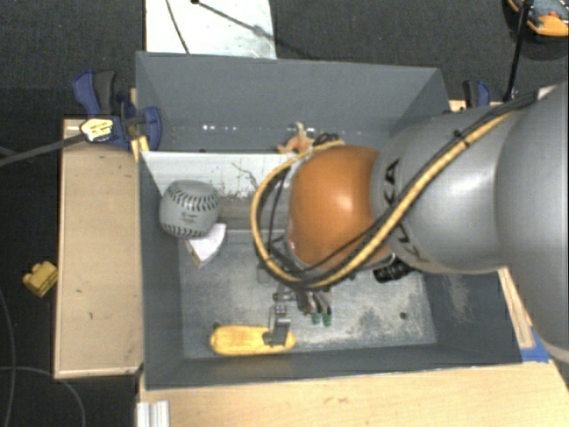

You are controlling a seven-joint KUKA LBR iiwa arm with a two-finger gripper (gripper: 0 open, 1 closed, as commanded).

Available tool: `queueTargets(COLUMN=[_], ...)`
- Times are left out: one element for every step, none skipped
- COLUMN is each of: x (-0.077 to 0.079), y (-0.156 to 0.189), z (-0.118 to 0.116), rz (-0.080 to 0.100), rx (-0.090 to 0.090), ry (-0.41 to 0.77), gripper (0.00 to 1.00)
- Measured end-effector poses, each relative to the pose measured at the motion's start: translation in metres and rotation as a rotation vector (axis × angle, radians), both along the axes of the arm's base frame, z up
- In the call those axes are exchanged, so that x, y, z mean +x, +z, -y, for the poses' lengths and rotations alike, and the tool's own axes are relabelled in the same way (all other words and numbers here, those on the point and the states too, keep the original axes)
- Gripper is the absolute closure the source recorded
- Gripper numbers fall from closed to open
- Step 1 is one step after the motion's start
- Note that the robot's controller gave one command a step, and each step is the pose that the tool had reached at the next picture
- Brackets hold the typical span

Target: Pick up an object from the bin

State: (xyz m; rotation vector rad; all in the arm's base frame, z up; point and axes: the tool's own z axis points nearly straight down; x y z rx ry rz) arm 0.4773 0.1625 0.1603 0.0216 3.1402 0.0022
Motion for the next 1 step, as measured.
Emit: queueTargets(x=[0.0000], y=[0.0000], z=[0.0000], rz=[0.000], rx=[0.000], ry=[-0.002], gripper=[0.00])
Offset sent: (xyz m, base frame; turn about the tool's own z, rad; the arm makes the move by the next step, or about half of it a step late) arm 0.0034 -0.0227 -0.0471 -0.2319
